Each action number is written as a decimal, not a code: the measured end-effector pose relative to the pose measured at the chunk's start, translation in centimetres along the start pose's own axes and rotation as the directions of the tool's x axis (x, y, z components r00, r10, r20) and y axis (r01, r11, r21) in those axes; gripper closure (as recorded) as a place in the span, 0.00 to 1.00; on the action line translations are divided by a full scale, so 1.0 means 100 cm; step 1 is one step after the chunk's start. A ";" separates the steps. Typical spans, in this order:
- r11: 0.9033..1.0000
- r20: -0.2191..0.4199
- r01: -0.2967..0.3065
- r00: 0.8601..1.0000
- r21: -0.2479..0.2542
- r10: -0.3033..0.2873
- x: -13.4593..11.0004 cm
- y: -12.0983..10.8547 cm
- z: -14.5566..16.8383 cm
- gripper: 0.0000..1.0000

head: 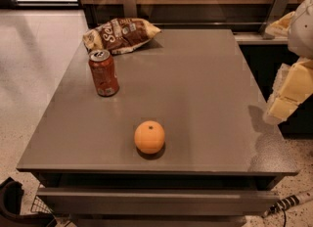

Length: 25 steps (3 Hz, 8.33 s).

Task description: Move orange near brown chip bag

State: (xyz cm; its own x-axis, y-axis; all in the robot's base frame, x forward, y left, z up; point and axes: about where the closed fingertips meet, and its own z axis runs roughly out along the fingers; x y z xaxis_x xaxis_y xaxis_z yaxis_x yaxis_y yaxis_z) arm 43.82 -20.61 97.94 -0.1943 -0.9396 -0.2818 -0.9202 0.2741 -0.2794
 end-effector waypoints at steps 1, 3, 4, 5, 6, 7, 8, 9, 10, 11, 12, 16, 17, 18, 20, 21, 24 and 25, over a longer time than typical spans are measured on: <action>1.000 0.232 -0.001 0.973 -0.010 0.004 -0.014 0.013 0.037 0.00; 0.990 0.606 0.081 0.795 -0.119 0.008 -0.082 0.052 0.071 0.00; 0.976 0.643 0.113 0.765 -0.187 0.035 -0.111 0.071 0.084 0.00; 0.964 0.645 0.117 0.761 -0.239 0.067 -0.130 0.083 0.105 0.00; 0.964 0.645 0.117 0.761 -0.239 0.067 -0.130 0.083 0.105 0.00; 0.961 0.654 0.110 0.752 -0.255 0.087 -0.133 0.090 0.120 0.00; 0.951 0.696 0.126 0.709 -0.282 0.113 -0.143 0.108 0.148 0.00; 0.944 0.737 0.149 0.665 -0.294 0.124 -0.151 0.119 0.162 0.00; 0.938 0.772 0.177 0.623 -0.297 0.127 -0.162 0.129 0.169 0.15; 0.938 0.774 0.185 0.622 -0.295 0.121 -0.164 0.131 0.168 0.46; 0.937 0.774 0.188 0.622 -0.294 0.118 -0.166 0.132 0.168 0.70; 0.942 0.796 0.162 0.587 -0.294 0.147 -0.160 0.063 0.153 1.00; 0.957 0.775 0.077 0.607 -0.279 0.177 -0.152 -0.030 0.142 1.00; 0.966 0.772 0.018 0.606 -0.258 0.195 -0.148 -0.089 0.137 1.00; 0.948 0.807 -0.228 0.504 -0.221 0.309 -0.125 -0.201 0.166 1.00; 0.918 0.784 -0.339 0.506 -0.203 0.360 -0.115 -0.238 0.188 1.00; 0.874 0.653 -0.474 0.629 -0.109 0.422 -0.116 -0.260 0.251 1.00; 0.864 0.683 -0.488 0.589 -0.125 0.432 -0.113 -0.248 0.272 1.00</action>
Offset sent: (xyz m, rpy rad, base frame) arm -0.0111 0.1108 -0.0466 0.7544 -0.1024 0.2703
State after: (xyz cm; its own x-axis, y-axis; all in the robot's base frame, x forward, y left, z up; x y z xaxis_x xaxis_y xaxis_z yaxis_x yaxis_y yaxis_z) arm 78.05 -11.26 83.07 -0.2797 -0.2950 -0.9136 -0.7422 0.6701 0.0108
